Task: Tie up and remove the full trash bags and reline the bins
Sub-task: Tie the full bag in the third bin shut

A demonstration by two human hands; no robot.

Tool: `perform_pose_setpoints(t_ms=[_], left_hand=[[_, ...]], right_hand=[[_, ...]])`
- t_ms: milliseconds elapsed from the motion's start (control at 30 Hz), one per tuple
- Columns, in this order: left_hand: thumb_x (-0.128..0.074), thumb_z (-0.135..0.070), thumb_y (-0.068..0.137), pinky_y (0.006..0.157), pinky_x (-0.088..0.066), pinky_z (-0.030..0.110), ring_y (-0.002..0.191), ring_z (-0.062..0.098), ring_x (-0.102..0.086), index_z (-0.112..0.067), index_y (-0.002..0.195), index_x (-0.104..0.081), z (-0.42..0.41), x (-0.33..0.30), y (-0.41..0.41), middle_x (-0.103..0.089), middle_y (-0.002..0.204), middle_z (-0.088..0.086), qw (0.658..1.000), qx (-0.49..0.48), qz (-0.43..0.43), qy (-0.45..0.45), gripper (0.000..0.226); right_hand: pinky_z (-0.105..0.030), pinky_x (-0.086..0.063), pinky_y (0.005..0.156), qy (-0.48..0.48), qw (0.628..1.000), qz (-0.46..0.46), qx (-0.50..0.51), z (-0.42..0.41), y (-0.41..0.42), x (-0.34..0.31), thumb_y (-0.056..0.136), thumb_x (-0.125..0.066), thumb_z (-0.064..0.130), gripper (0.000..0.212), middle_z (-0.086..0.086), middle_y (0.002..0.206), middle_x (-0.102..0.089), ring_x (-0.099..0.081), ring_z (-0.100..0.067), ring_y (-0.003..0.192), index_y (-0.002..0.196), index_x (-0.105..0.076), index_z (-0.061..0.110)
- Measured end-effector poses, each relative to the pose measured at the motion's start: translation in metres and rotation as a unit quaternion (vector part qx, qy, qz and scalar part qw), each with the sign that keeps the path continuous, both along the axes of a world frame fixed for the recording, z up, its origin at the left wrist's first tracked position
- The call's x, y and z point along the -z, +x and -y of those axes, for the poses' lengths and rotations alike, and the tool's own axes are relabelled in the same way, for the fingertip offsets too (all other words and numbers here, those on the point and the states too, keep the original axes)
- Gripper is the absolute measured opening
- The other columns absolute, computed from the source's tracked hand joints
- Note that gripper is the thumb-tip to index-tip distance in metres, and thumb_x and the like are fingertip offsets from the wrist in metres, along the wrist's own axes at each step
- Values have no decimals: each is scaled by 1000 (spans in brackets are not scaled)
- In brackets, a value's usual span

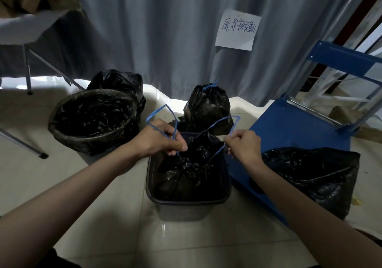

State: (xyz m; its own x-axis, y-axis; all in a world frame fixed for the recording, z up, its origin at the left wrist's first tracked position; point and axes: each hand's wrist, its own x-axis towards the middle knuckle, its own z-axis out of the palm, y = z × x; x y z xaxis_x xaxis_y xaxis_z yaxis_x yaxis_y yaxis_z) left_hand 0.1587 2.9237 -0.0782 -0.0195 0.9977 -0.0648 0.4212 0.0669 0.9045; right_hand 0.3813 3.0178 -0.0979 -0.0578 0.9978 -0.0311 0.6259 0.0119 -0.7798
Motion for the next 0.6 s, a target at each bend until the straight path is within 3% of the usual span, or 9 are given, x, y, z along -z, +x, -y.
perform_pose_setpoints(t_ms=[67, 133, 200, 267, 333, 433, 500, 600], left_hand=[[-76, 1, 78, 51, -50, 17, 52, 10, -61, 0, 80, -75, 2, -2, -2, -70, 75, 25, 1000, -6, -3, 7, 2], [-76, 2, 79, 51, -50, 17, 52, 10, -61, -1, 78, -75, 1, -5, -6, -70, 79, 28, 1000, -14, -1, 20, 3], [-75, 4, 79, 52, -52, 17, 52, 10, -62, -4, 75, -74, 0, -7, -10, -70, 82, 28, 999, -20, 2, 29, 9], [-74, 5, 79, 53, -52, 17, 52, 9, -62, -4, 75, -74, -1, -11, -10, -72, 80, 23, 999, -22, 6, 37, 10], [-72, 6, 81, 51, -51, 17, 51, 9, -62, 3, 79, -73, -2, -17, -8, -70, 67, 12, 998, -24, 17, 46, 3], [-70, 7, 82, 50, -50, 17, 52, 10, -62, 11, 86, -71, -3, -24, -6, -68, 61, 4, 997, -25, 31, 61, 6], [-70, 6, 83, 51, -50, 19, 53, 13, -62, 11, 87, -71, -2, -30, -4, -68, 65, 11, 996, -26, 37, 75, 6], [-69, 6, 84, 53, -53, 21, 54, 15, -62, 10, 86, -71, -1, -38, -2, -67, 68, 17, 994, -33, 57, 92, 5]], right_hand=[[-22, -49, 54, 62, 998, -24, 12, -3, 1, -11, 87, -65, 15, 23, -11, 53, -62, -53, -10, 42, 68, -70, 2], [-26, -51, 66, 102, 991, -86, -6, -4, 1, -22, 90, -65, 23, 23, -9, 64, -66, -58, -12, 55, 71, -74, 14], [-29, -52, 84, 135, 981, -130, -51, -2, 0, -29, 93, -64, 30, 19, -2, 92, -67, -63, -11, 85, 80, -77, 25], [-30, -46, 101, 142, 971, -170, -95, 2, -4, -34, 94, -63, 33, 18, 6, 120, -59, -56, -8, 115, 84, -77, 30], [-30, -40, 108, 111, 958, -229, -133, 9, -11, -42, 97, -61, 28, 19, 7, 133, -56, -49, -4, 128, 86, -76, 26], [-40, -47, 105, 74, 927, -313, -192, 18, -21, -54, 100, -55, 21, 22, -1, 114, -72, -64, -15, 113, 87, -72, 18], [-36, -56, 85, 47, 907, -361, -210, 25, -27, -63, 102, -52, 17, 22, -6, 90, -72, -70, -22, 85, 90, -70, 12], [-26, -42, 53, 14, 908, -351, -226, 28, -35, -67, 102, -49, 14, 22, -3, 69, -58, -46, -13, 50, 98, -70, 7]])
